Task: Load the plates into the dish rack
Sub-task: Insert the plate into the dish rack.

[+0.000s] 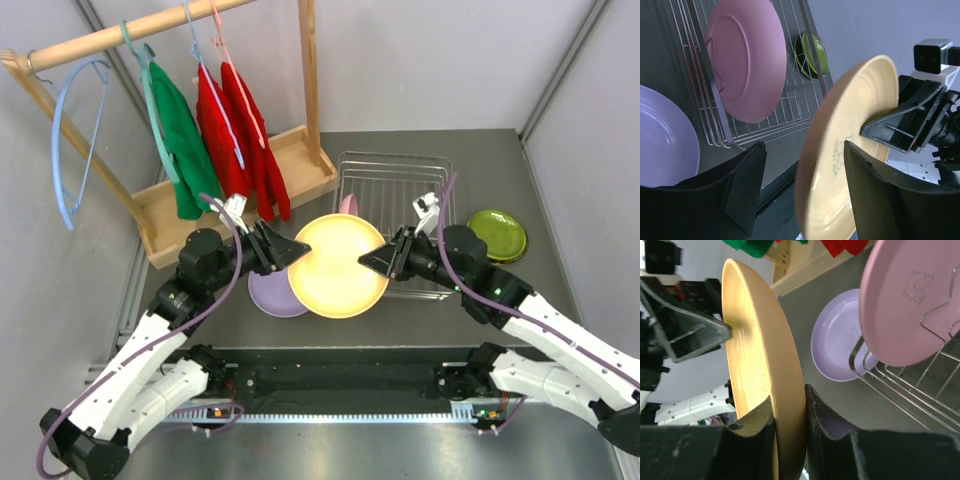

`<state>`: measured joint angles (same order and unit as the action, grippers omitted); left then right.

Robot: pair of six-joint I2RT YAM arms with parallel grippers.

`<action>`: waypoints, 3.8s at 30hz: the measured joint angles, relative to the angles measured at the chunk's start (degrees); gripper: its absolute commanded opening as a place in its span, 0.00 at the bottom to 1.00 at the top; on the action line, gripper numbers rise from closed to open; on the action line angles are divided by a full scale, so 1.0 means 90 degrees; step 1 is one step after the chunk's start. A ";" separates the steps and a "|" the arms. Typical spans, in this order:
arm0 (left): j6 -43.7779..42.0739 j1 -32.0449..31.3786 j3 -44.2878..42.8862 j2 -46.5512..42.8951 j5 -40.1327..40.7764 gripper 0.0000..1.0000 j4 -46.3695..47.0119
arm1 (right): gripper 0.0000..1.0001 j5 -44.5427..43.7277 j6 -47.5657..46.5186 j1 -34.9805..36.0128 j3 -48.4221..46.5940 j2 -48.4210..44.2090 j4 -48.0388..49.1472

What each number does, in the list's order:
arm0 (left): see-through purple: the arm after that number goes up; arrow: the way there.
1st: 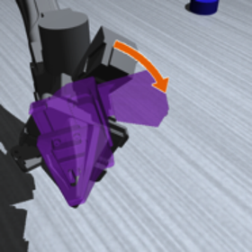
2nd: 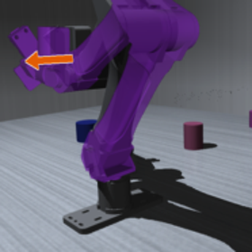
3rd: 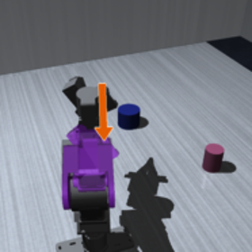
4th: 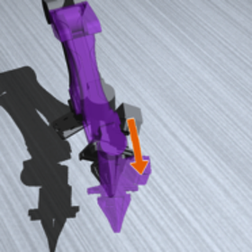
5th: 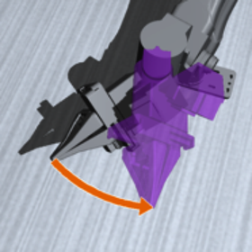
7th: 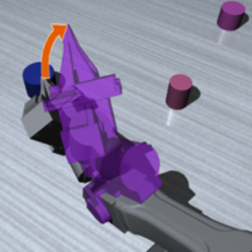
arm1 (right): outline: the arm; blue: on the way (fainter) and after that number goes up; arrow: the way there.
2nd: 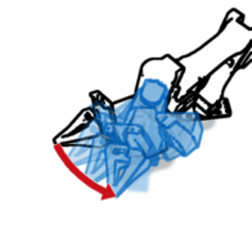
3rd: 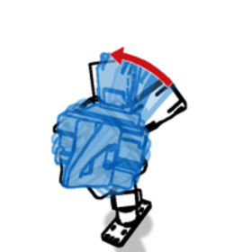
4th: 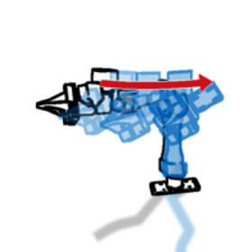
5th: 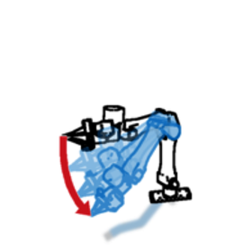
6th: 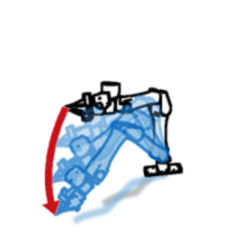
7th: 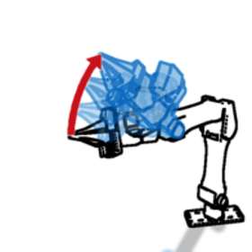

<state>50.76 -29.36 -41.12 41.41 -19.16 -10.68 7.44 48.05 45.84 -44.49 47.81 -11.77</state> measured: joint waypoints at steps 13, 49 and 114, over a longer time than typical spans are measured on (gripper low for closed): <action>0.0622 0.0000 0.0393 0.0420 -0.0950 0.37 0.1297 | 0.05 0.0136 0.0032 0.0000 0.0000 -0.0007 0.0406; -0.1851 -0.2154 -0.4704 0.3730 0.3730 0.00 -0.2817 | 0.88 -0.3043 -0.0488 -0.0019 -0.1064 -0.1394 -0.3684; -0.2290 -0.3543 -0.8116 0.7878 0.8667 0.00 -0.5013 | 0.99 -0.0984 -0.1217 -0.3223 -0.0937 -0.0347 -0.4165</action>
<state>30.15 -61.25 -114.17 112.31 58.85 -55.79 -1.41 37.10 16.84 -52.93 44.69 -49.25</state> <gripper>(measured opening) 0.255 0.987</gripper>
